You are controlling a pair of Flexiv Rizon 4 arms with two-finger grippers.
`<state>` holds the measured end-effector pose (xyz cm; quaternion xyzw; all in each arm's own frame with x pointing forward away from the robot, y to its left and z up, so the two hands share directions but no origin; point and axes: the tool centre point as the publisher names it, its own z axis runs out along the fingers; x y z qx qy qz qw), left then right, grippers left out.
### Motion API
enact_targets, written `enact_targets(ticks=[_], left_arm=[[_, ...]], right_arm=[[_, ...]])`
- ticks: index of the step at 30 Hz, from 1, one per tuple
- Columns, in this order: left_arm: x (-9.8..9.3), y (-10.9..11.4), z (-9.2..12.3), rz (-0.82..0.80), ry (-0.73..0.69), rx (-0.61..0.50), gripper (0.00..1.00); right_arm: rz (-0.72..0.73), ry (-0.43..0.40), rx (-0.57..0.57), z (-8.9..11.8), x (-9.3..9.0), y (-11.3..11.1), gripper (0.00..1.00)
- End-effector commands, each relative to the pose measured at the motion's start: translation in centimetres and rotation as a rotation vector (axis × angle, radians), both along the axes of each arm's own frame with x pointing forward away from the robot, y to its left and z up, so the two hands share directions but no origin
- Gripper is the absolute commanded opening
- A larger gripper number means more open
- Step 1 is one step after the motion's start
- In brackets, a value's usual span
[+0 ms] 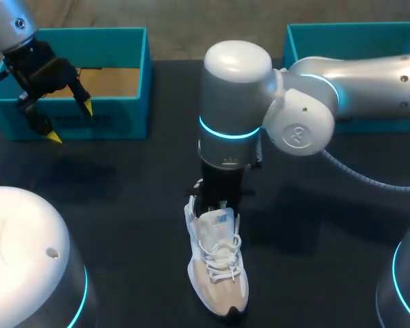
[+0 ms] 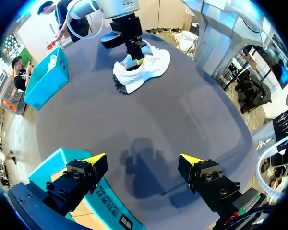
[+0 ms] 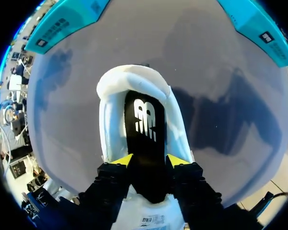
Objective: Take the shoe out of the shoebox, open the shoe tongue, remove and reinsert the insole, then place the shoe into the shoebox
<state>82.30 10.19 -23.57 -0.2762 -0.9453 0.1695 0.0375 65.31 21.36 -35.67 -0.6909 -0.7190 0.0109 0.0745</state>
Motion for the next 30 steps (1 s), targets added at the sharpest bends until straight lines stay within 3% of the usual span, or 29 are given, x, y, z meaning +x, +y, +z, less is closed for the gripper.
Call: enact_targets(ticks=[1, 5, 9, 10, 11, 18, 30], left_arm=[[0.0, 0.0, 0.1, 0.000, 0.000, 0.004, 1.00], [0.0, 0.0, 0.1, 0.000, 0.000, 0.004, 1.00], [0.0, 0.0, 0.1, 0.000, 0.000, 0.004, 1.00], [0.0, 0.0, 0.1, 0.000, 0.000, 0.004, 1.00], [0.0, 0.0, 0.1, 0.000, 0.000, 0.004, 1.00], [0.0, 0.0, 0.1, 0.000, 0.000, 0.004, 1.00], [0.0, 0.0, 0.1, 0.000, 0.000, 0.004, 1.00]], right_arm=[[-0.001, -0.016, -0.023, 0.6, -0.5, 0.7, 0.46], [-0.007, -0.016, -0.025, 0.6, -0.7, 0.6, 0.49], [-0.015, -0.008, -0.013, 0.1, -0.8, 0.4, 0.84], [-0.015, -0.007, -0.011, 0.0, -0.8, 0.4, 0.98], [-0.016, -0.007, -0.009, 0.0, -0.8, 0.4, 1.00], [-0.009, -0.007, -0.027, 0.4, -0.4, 0.8, 1.00], [-0.032, -0.060, -0.045, 2.0, -1.9, 0.8, 1.00]])
